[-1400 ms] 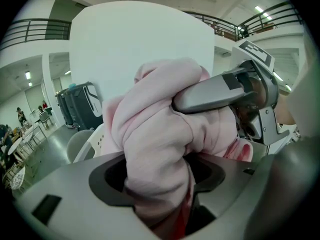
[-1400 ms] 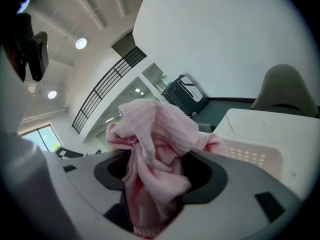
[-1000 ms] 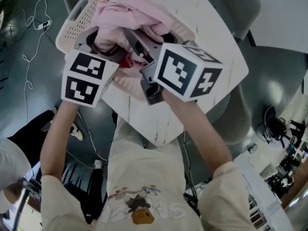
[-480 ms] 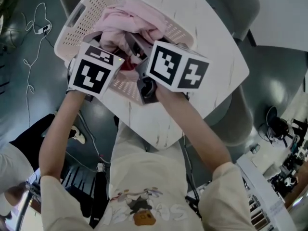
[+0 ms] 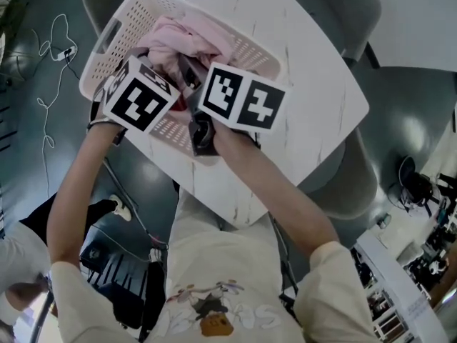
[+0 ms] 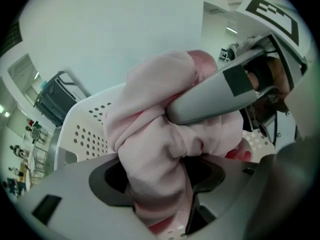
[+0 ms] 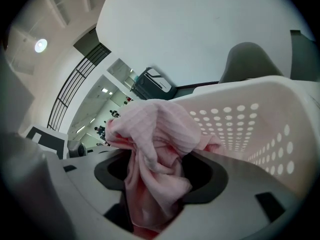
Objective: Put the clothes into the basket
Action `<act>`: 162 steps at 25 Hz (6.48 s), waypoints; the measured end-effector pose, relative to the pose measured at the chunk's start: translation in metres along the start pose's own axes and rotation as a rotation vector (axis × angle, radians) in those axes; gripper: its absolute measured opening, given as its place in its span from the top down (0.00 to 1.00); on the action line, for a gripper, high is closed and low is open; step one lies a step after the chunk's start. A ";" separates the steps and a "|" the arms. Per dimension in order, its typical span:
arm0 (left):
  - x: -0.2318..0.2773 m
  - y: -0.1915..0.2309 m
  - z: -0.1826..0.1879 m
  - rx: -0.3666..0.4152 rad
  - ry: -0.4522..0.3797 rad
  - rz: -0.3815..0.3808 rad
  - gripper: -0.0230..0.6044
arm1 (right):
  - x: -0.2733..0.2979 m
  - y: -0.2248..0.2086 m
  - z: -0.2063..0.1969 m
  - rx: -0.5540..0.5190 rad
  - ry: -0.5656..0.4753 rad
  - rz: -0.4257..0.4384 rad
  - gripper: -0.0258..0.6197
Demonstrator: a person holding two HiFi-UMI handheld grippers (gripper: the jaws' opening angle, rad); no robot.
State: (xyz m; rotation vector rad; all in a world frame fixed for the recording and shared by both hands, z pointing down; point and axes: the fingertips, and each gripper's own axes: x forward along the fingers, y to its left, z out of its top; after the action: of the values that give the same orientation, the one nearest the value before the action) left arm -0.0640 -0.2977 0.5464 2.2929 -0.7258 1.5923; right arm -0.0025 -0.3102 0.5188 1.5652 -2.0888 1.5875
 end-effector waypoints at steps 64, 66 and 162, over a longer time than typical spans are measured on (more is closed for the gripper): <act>0.118 0.000 -0.032 0.283 -0.004 -0.406 0.22 | 0.067 -0.106 -0.044 0.117 0.136 -0.336 0.36; 0.111 0.001 -0.030 0.321 0.009 -0.394 0.16 | 0.063 -0.104 -0.042 0.115 0.133 -0.334 0.35; -0.190 -0.157 0.010 -0.496 -0.593 0.194 0.95 | -0.216 0.043 -0.057 -0.550 -0.177 0.231 0.52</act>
State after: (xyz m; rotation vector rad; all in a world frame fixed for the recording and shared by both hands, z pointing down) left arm -0.0251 -0.1220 0.3776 2.3396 -1.3343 0.6456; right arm 0.0401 -0.1283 0.3888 1.3402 -2.5792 0.8166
